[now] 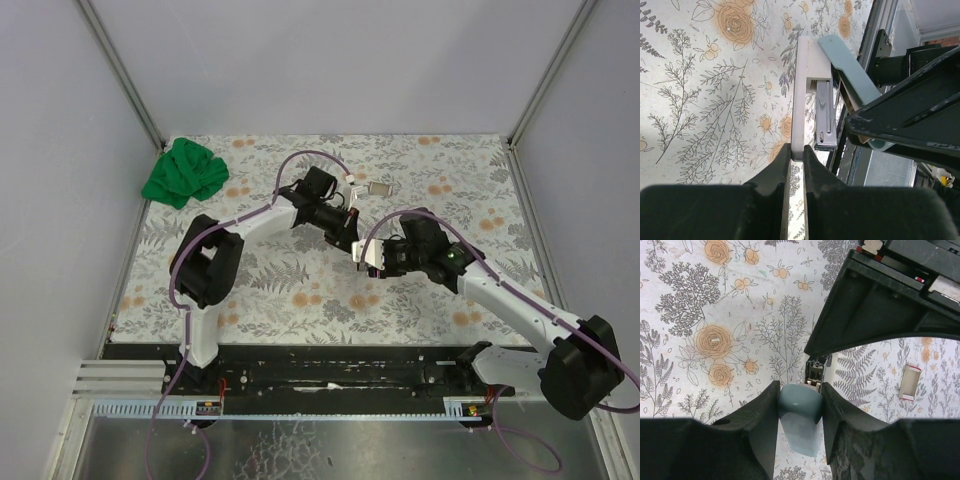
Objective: Unload the staples from the stapler
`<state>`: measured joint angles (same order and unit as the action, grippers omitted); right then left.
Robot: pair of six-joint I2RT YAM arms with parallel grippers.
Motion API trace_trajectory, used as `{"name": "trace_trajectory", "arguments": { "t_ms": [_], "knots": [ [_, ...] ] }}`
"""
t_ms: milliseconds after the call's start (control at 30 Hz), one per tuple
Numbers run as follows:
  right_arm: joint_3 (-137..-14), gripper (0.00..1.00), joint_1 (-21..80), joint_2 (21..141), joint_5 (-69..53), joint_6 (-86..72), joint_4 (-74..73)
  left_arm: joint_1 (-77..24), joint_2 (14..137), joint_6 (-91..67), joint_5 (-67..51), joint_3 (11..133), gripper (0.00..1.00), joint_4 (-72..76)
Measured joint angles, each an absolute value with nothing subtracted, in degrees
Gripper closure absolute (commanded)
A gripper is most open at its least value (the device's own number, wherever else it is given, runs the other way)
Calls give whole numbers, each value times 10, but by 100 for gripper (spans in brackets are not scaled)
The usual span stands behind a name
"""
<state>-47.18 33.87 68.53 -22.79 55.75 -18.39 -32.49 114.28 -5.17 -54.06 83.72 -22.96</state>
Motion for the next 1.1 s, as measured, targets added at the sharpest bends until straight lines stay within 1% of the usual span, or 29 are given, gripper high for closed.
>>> {"name": "trace_trajectory", "arguments": {
  "t_ms": [133,300,700,1000,1033,1100],
  "knots": [
    [-463,87,339,658,-236,559,-189,-318,1142,-40,-552,831,100,-227],
    [-457,99,335,636,-245,562,-198,-313,1141,-31,-560,825,100,-227],
    [-461,100,304,588,-312,566,-232,-294,1140,-22,-618,817,100,-232],
    [-518,100,264,588,-392,545,-283,-282,1133,-24,-650,817,100,-233],
    [-524,100,261,588,-401,543,-287,-280,1132,-26,-656,817,98,-233],
    [-533,100,255,588,-416,538,-292,-276,1128,-28,-667,817,90,-233]
  ]
}}
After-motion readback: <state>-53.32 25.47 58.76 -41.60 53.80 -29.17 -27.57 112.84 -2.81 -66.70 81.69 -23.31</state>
